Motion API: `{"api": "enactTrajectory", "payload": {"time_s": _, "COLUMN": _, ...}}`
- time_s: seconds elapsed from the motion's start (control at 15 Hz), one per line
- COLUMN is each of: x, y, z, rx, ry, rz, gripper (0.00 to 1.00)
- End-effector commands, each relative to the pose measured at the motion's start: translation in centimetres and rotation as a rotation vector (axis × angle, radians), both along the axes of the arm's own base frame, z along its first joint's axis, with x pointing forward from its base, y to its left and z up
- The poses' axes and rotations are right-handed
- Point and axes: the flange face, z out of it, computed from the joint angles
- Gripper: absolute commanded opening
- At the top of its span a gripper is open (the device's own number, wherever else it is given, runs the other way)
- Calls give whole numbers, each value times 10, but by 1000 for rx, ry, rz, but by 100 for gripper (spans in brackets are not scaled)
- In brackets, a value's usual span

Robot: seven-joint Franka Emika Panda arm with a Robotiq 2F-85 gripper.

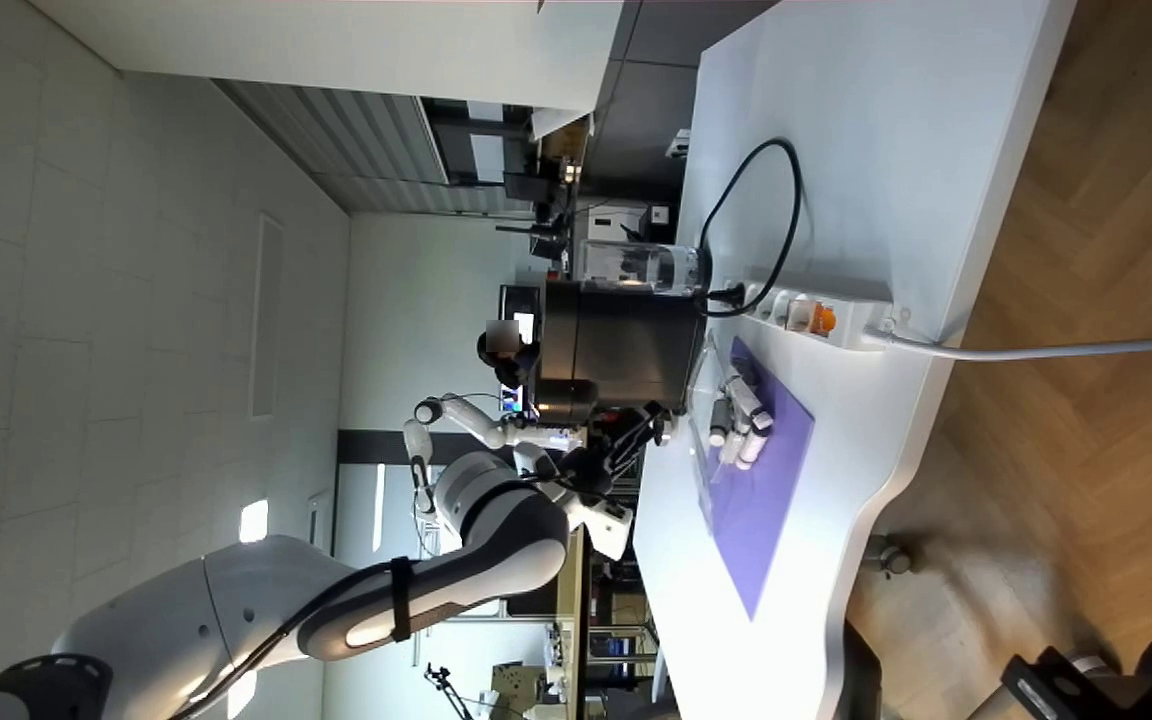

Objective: Put the bottle on the table inside the clear container on the right

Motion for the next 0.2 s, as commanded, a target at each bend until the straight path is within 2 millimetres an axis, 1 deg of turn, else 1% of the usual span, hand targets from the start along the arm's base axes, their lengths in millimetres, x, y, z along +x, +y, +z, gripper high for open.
{"api": "enactTrajectory", "payload": {"time_s": 0.0, "x": 2, "y": 2, "z": 7, "rx": 1, "ry": -3, "rz": 0, "gripper": 81}}
{"api": "enactTrajectory", "payload": {"time_s": 0.13, "x": 4, "y": 5, "z": 21, "rx": -2, "ry": -14, "rz": 3, "gripper": 95}}
